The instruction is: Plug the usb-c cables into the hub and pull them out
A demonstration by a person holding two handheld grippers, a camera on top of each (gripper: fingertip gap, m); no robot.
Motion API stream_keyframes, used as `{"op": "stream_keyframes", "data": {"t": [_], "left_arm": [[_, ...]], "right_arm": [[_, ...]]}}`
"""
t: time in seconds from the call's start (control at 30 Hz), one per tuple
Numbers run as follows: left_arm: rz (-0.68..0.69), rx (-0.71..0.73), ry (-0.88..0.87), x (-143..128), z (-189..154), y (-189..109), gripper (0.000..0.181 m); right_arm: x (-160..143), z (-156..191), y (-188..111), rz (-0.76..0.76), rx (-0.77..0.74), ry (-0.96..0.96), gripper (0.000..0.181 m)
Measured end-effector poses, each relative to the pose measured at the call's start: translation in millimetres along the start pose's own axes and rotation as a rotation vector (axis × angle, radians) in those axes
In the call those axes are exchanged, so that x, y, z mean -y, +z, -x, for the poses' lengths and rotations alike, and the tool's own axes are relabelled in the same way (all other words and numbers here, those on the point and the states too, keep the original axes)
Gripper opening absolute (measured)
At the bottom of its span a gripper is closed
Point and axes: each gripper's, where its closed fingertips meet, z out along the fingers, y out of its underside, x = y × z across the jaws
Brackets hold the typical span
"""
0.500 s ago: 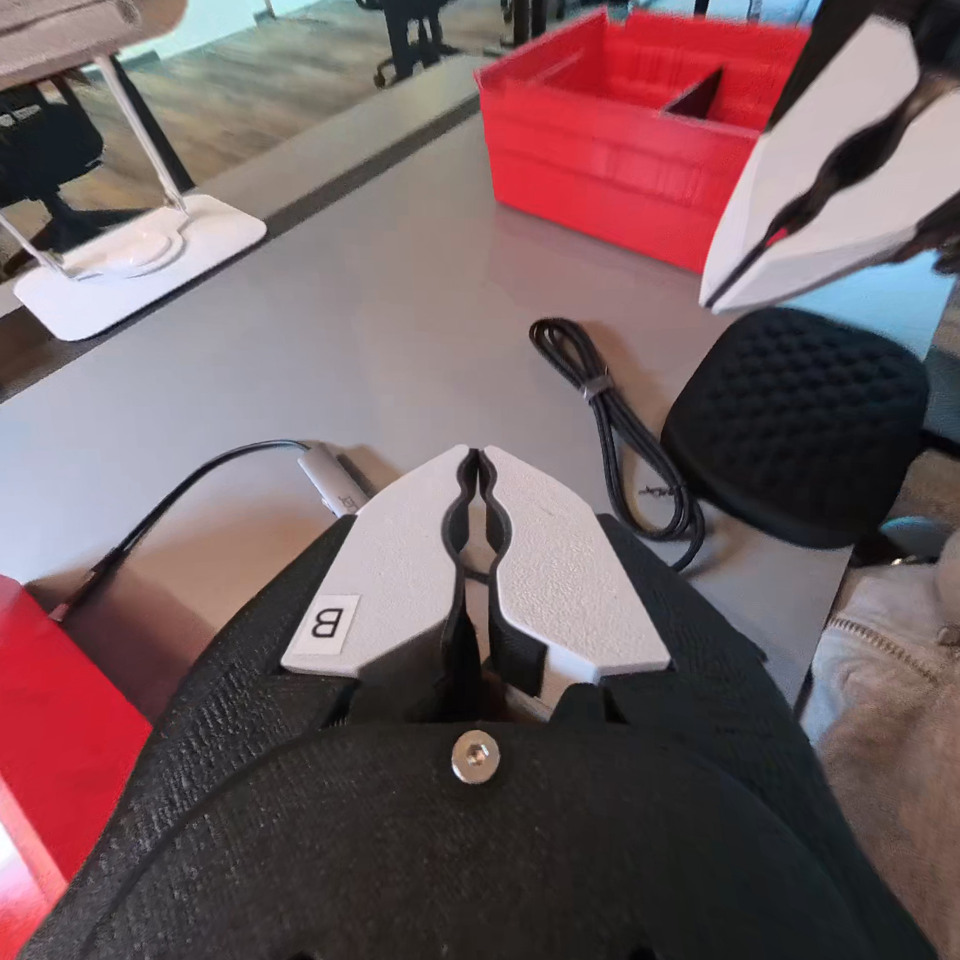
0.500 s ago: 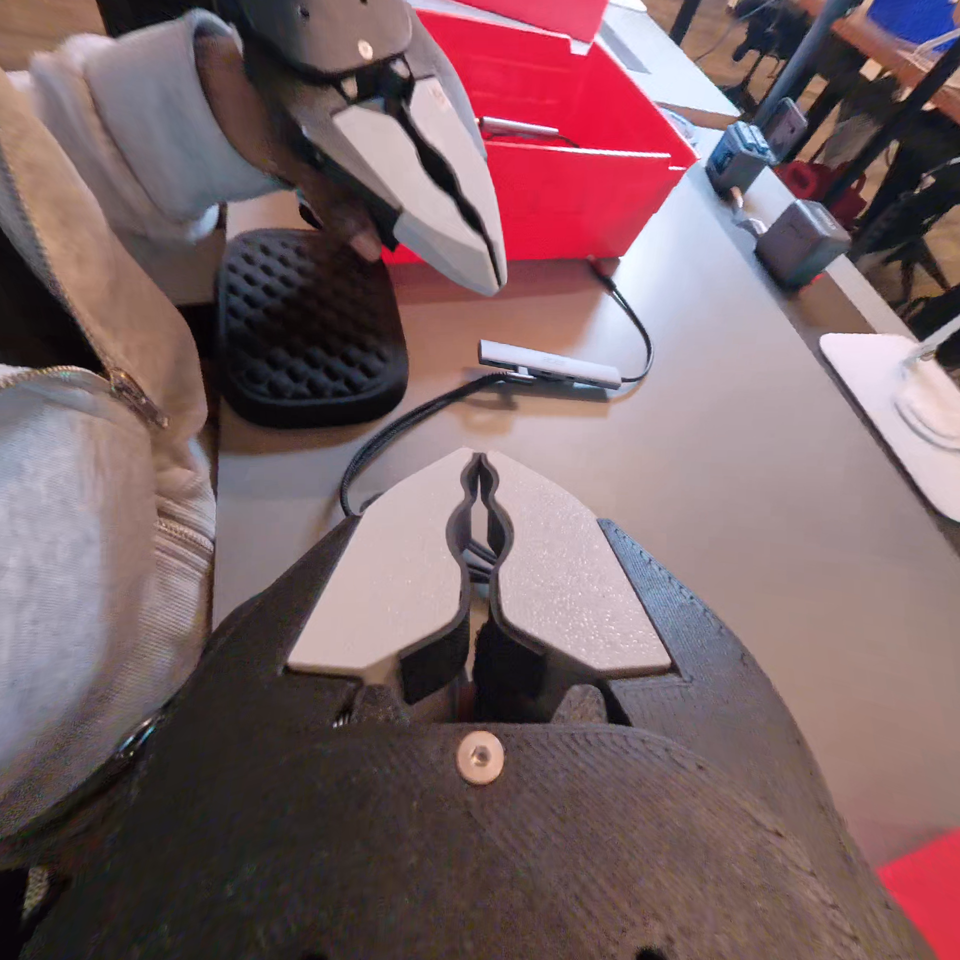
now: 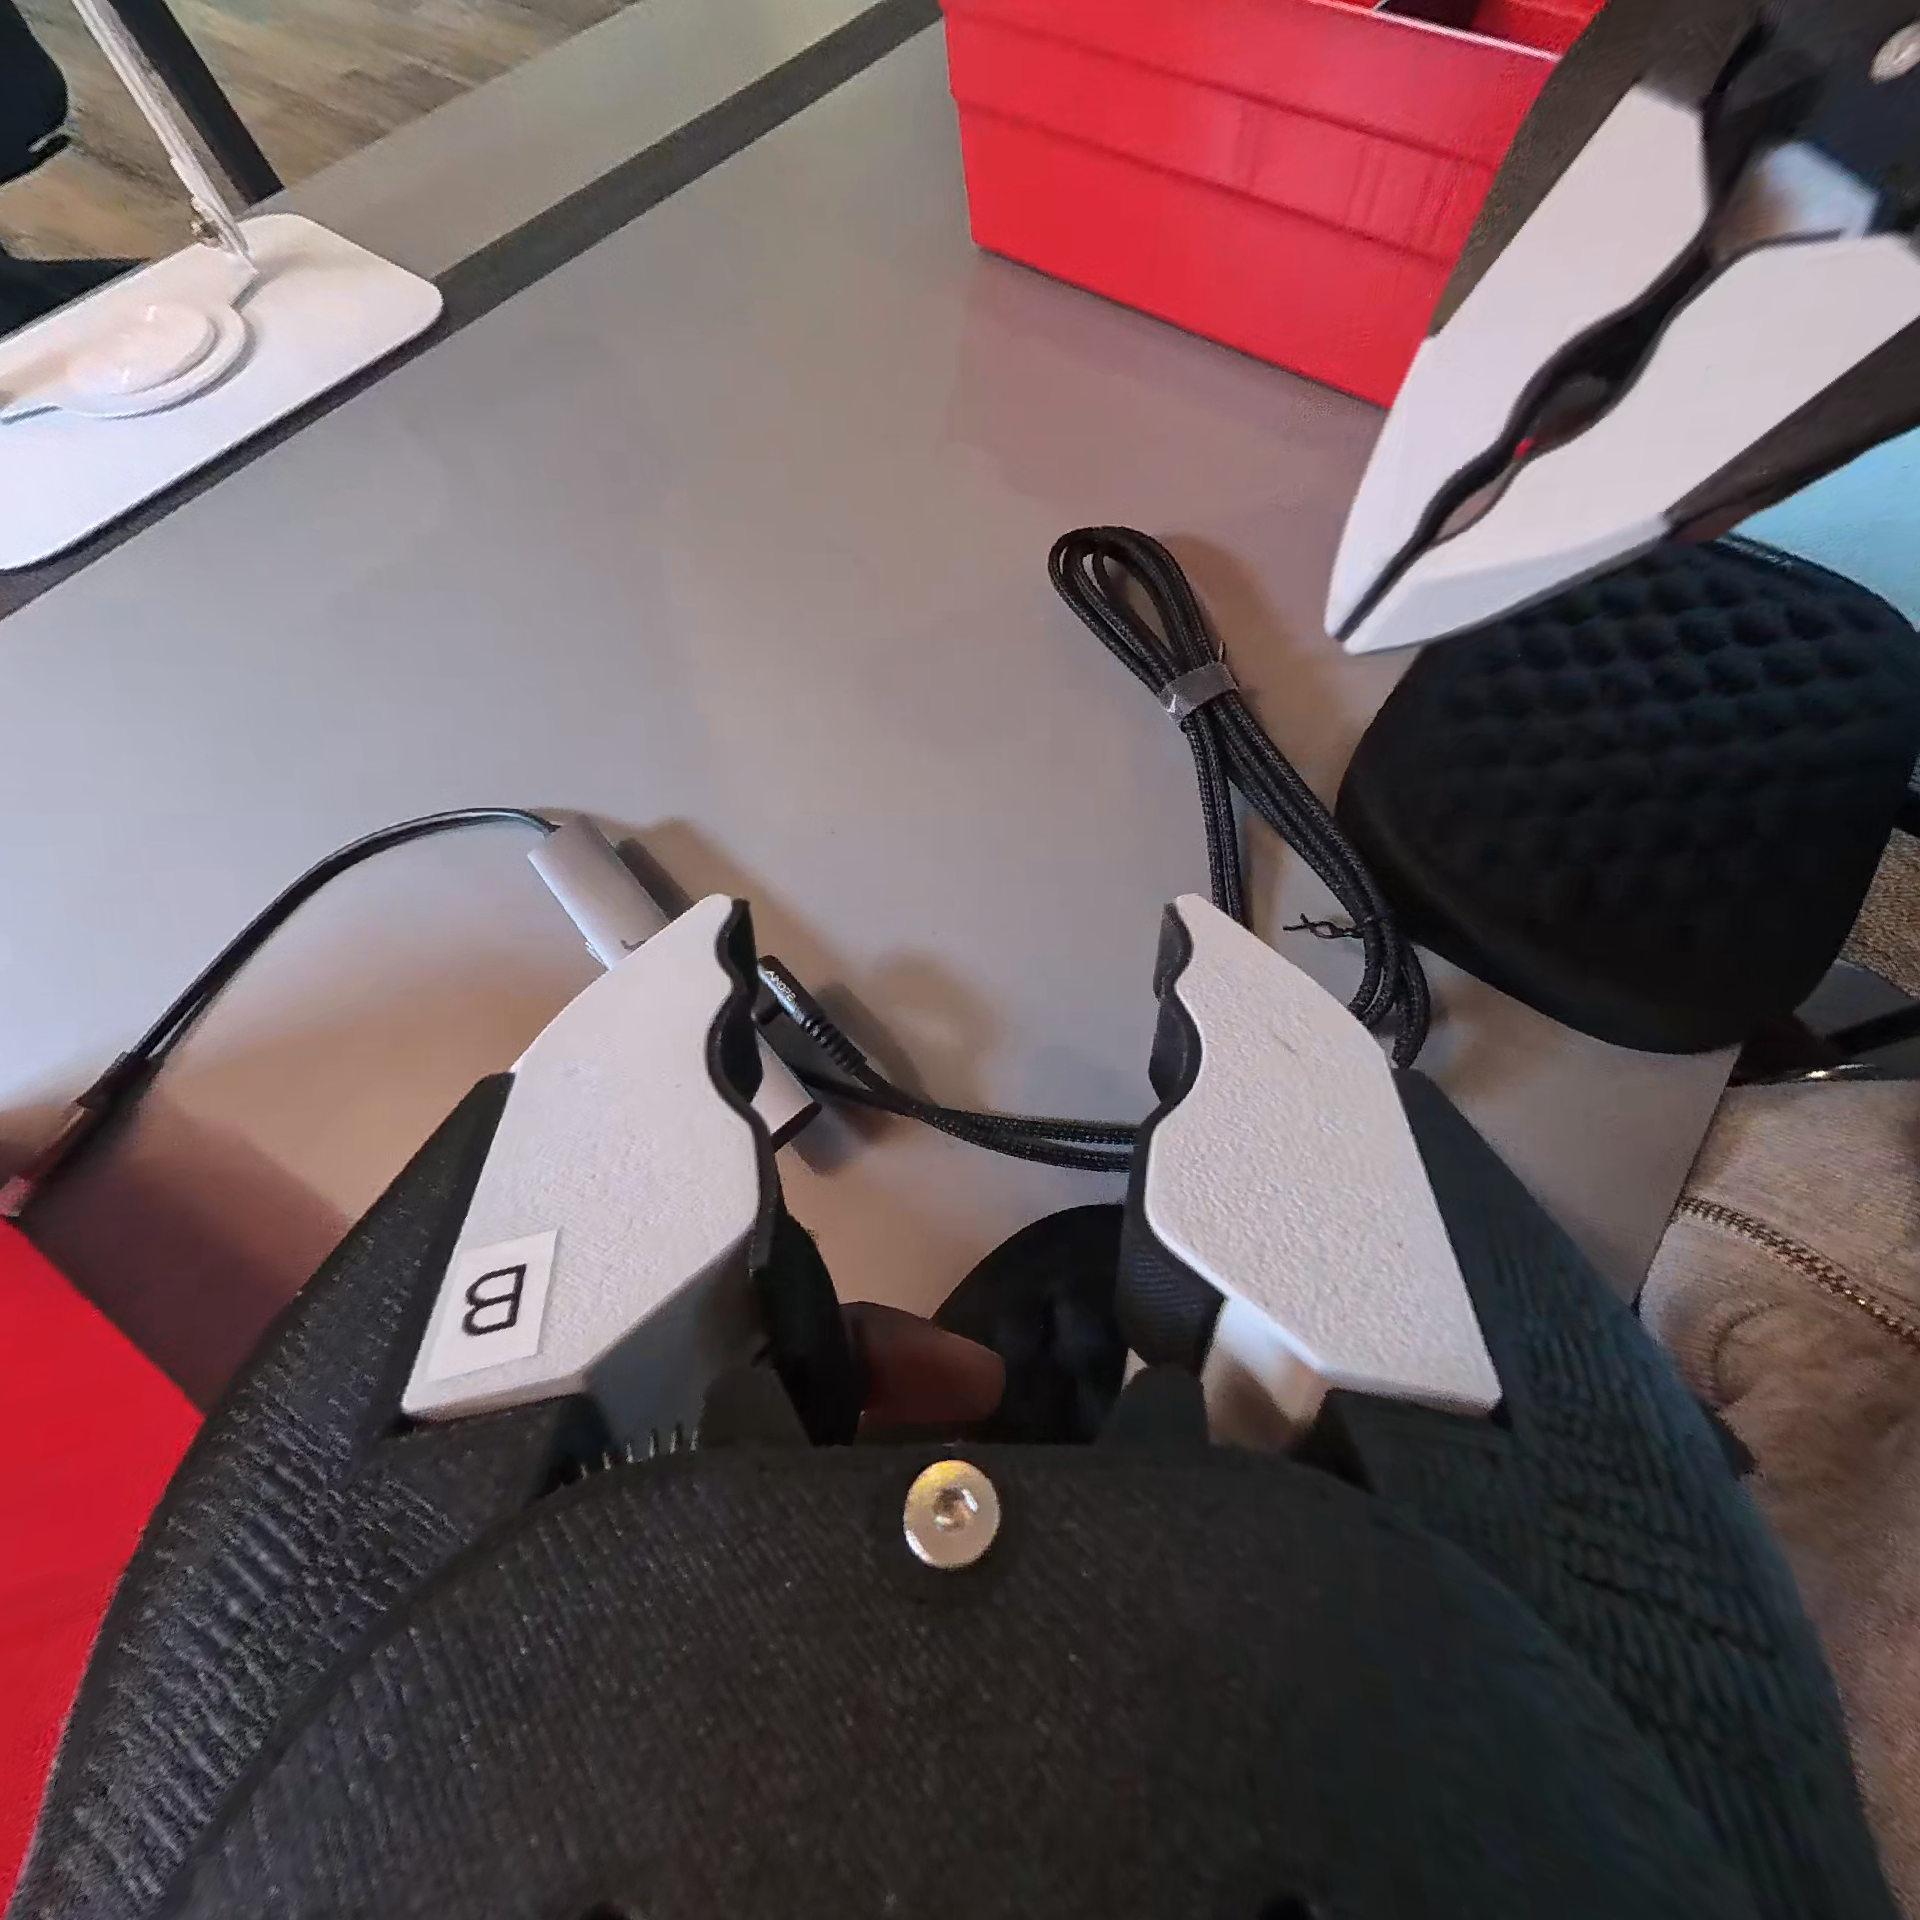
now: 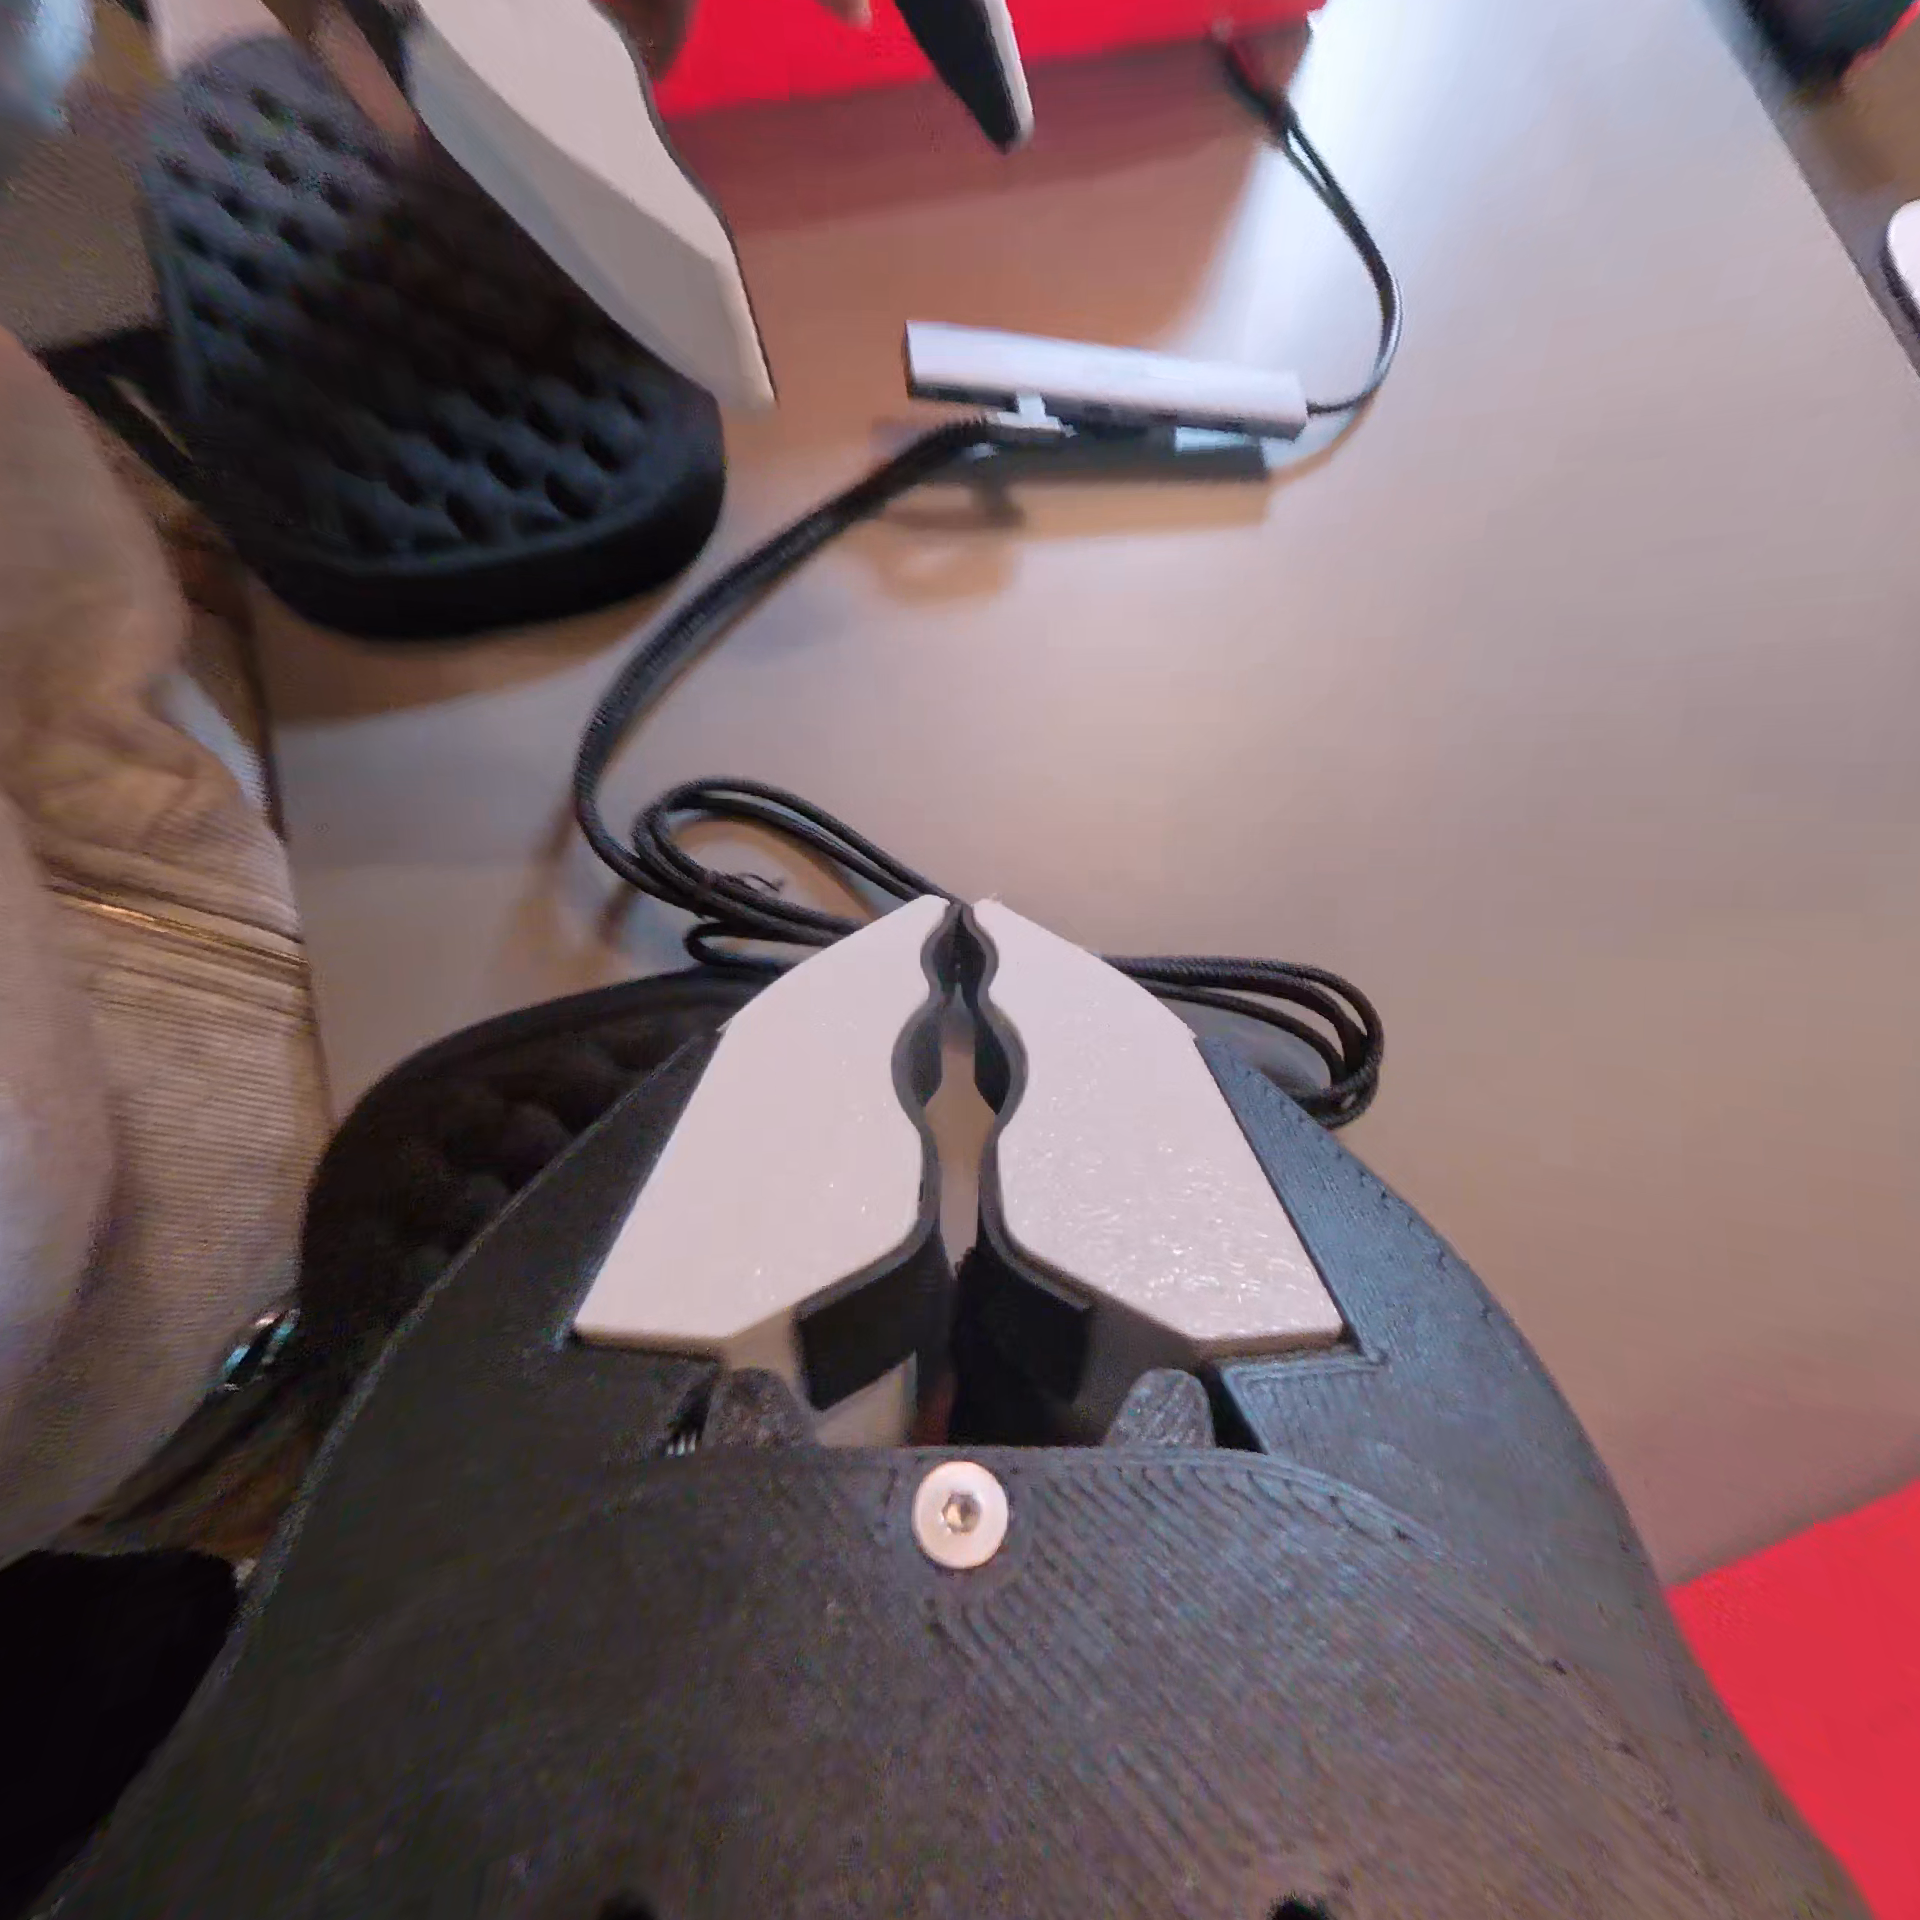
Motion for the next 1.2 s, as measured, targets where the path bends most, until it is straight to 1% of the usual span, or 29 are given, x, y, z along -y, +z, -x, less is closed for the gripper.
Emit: {"op": "stream_keyframes", "data": {"t": [0.1,0.13,0.17,0.2,0.23,0.27,0.33,0.5,0.63,0.73,0.8,0.83,0.9,0.93,1.0,1.03,1.07,1.1,1.17,1.2], "left_arm": [[0.003,0.003,-0.006,-1.8,1.9,-0.7,0.073],[0.007,0.004,-0.008,-2.9,2.4,-0.7,0.073],[0.01,0.006,-0.009,-4.0,2.9,-0.5,0.073],[0.013,0.006,-0.01,-5.0,3.2,-0.3,0.073],[0.016,0.006,-0.013,-5.8,3.4,0.0,0.073],[0.017,0.006,-0.016,-6.4,3.5,0.4,0.073],[0.017,0.007,-0.018,-6.5,4.0,0.6,0.073],[0.029,0.04,-0.051,-8.1,12.0,2.2,0.073],[0.109,0.112,-0.11,-20.0,30.4,11.2,0.073],[0.15,0.135,-0.109,-26.1,37.6,15.4,0.072],[0.167,0.14,-0.137,-29.6,42.5,19.5,0.072],[0.173,0.136,-0.163,-32.2,44.9,23.3,0.072],[0.206,0.112,-0.232,-41.7,47.5,33.3,0.084],[0.23,0.115,-0.259,-48.3,49.7,37.4,0.085],[0.295,0.164,-0.26,-63.3,56.9,40.4,0.085],[0.314,0.164,-0.256,-67.6,56.8,41.4,0.08],[0.314,0.137,-0.257,-68.2,53.7,42.7,0.068],[0.297,0.112,-0.254,-65.8,51.2,43.1,0.05],[0.227,0.101,-0.243,-56.4,52.0,42.6,0.047],[0.159,0.1,-0.23,-46.8,52.1,41.1,0.046]], "right_arm": [[-13.2,-4.0,8.1,0.059,-0.017,-0.013,0.001],[-12.3,-5.9,9.9,0.05,-0.03,-0.01,0.021],[-10.1,-6.0,11.3,0.037,-0.029,-0.003,0.045],[-8.1,-3.6,12.2,0.031,-0.006,0.016,0.065],[-6.5,-0.6,12.9,0.028,0.022,0.046,0.075],[-5.4,1.0,13.3,0.024,0.041,0.068,0.078],[-5.9,1.9,13.0,0.023,0.055,0.073,0.078],[-9.0,-4.4,9.6,0.035,0.012,0.049,0.072],[-2.9,-6.6,5.3,-0.005,0.0,0.056,0.069],[-2.2,-8.1,2.8,-0.016,-0.01,0.044,0.062],[3.2,-8.1,2.1,-0.058,-0.006,0.056,0.056],[8.1,-7.7,2.3,-0.09,0.001,0.077,0.054],[15.9,-6.2,3.3,-0.136,0.016,0.102,0.053],[18.3,-7.5,3.5,-0.149,0.006,0.102,0.052],[21.1,-11.1,3.5,-0.16,-0.023,0.091,0.05],[22.3,-11.4,3.3,-0.164,-0.027,0.086,0.05],[24.1,-11.1,3.3,-0.172,-0.027,0.083,0.05],[26.2,-10.5,3.5,-0.182,-0.024,0.083,0.049],[31.5,-10.6,5.5,-0.214,-0.028,0.089,0.044],[34.3,-13.4,7.3,-0.236,-0.042,0.109,0.041]]}}
